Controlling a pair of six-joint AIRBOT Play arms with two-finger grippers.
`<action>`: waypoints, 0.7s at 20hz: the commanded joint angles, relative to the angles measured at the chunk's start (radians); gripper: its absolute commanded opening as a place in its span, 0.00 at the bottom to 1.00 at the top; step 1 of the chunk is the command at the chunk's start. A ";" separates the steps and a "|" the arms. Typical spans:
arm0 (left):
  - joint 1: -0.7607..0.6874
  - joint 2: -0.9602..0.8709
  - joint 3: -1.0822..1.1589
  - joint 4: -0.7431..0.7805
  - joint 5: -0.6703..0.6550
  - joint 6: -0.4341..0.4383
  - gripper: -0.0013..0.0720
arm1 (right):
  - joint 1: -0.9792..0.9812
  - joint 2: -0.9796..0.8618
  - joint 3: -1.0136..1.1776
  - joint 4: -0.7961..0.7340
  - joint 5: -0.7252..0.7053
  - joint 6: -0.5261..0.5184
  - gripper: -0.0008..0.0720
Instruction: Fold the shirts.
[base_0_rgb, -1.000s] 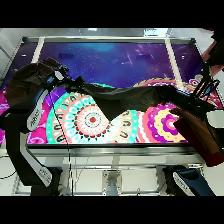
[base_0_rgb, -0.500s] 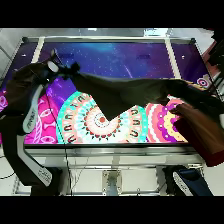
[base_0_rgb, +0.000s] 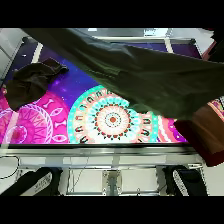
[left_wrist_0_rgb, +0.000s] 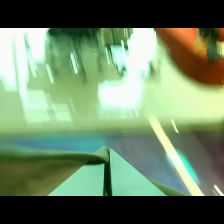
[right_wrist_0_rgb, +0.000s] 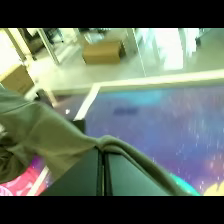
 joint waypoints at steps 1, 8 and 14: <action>0.002 0.254 0.005 0.124 -0.002 0.019 0.03 | -0.004 0.016 0.130 -0.003 0.064 -0.001 0.04; 0.002 0.134 0.004 0.198 -0.181 0.016 0.03 | -0.004 -0.212 0.139 -0.001 -0.034 -0.107 0.04; -0.005 -0.384 0.002 0.212 -0.254 0.010 0.03 | -0.004 -0.749 0.138 0.010 -0.123 -0.221 0.04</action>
